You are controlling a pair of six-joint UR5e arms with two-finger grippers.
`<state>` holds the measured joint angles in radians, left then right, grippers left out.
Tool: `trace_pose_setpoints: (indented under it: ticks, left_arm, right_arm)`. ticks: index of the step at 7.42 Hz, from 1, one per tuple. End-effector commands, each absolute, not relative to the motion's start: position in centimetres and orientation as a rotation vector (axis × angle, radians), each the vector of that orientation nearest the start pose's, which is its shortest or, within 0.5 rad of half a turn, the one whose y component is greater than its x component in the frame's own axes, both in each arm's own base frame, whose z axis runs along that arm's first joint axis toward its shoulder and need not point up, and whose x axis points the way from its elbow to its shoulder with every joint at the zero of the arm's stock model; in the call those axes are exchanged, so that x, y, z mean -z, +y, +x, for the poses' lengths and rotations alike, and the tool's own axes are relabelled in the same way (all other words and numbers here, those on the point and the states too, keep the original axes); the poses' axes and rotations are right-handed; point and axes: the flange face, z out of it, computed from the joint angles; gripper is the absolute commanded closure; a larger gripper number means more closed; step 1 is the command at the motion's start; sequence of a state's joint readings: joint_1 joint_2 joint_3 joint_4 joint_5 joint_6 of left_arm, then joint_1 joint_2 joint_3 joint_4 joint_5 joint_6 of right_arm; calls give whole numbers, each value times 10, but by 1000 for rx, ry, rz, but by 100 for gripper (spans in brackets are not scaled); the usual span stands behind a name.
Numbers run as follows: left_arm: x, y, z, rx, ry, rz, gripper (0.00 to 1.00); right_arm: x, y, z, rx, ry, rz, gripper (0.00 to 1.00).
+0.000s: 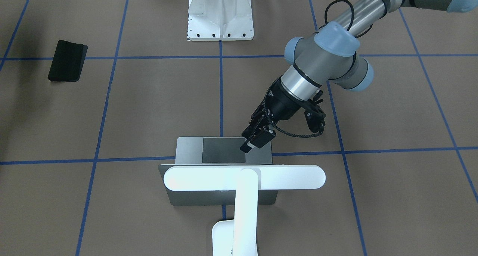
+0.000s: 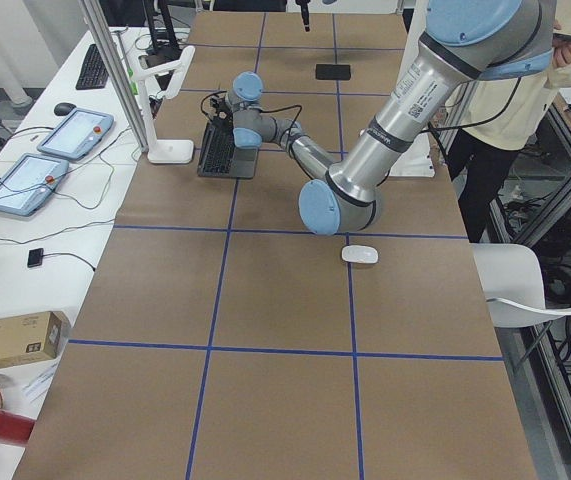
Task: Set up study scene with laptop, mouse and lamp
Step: 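Withdraw the left gripper away from the laptop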
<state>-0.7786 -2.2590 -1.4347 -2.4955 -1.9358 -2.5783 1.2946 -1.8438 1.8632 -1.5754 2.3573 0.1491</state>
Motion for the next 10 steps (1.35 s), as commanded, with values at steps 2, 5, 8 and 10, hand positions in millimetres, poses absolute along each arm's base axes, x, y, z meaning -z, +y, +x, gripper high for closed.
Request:
trace_pose_setpoints:
  ticks: [2,5,8,10]
  left_arm:
    - [-228,-558,356,991,1465,-474,36]
    - [-262,-598,231,808,1416,-400,36]
    - [-329,-600,155,644,1375,-301,36]
    - [-367,-586,147,564,1354,-243,36]
  right_arm:
    - [-625,-389,-45,134,-776,-132,0]
    - [-627,-388,-45,101,-777,-148,0]
    - [-619,-385,-61,89,-937,-213,0]
    - [-618,-377,-92,133,-1064,-304,0]
